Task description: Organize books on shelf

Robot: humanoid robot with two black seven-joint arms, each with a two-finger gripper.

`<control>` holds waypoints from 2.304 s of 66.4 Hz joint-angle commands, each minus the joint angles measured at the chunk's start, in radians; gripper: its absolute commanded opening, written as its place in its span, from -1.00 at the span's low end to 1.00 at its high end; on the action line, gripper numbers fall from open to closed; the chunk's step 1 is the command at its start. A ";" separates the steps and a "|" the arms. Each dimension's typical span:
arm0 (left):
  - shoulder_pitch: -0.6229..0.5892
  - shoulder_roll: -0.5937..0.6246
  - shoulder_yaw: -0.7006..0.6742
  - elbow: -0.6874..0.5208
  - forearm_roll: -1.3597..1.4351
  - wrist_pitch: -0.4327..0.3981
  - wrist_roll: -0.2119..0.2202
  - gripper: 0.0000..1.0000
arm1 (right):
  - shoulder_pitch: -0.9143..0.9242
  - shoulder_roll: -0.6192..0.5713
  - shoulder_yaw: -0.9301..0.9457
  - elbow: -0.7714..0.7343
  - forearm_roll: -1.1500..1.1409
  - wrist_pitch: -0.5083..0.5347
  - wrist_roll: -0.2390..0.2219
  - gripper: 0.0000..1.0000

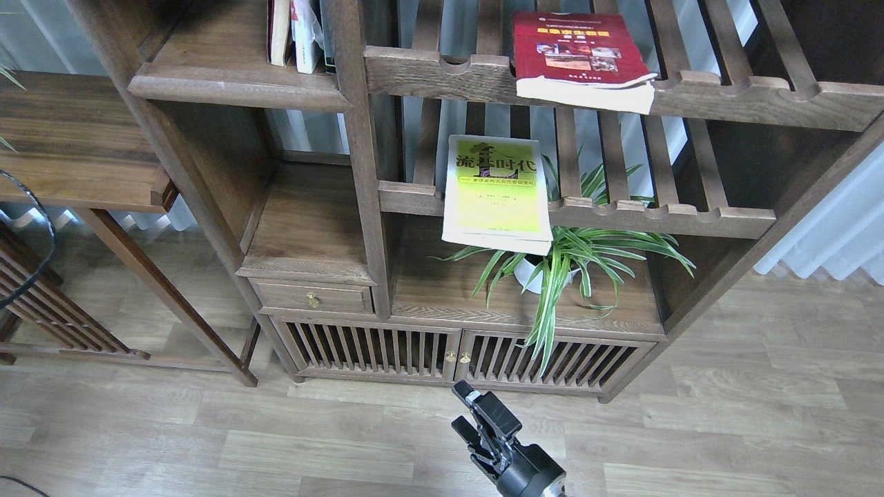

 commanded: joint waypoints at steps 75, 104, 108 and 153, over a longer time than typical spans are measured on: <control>0.098 -0.117 0.230 0.092 -0.040 0.000 -0.075 -0.92 | -0.015 0.000 0.043 0.016 0.023 0.000 0.000 0.98; 0.092 -0.116 0.261 0.094 -0.025 0.000 -0.060 -0.57 | -0.015 0.000 0.043 0.016 0.024 0.000 -0.001 0.98; 0.087 -0.116 0.259 0.094 -0.025 0.000 -0.060 -0.34 | -0.015 0.000 0.043 0.016 0.024 0.000 -0.001 0.98; -0.016 -0.120 0.197 0.095 -0.036 0.000 -0.093 0.37 | -0.030 0.000 0.043 0.023 0.024 0.000 -0.001 0.98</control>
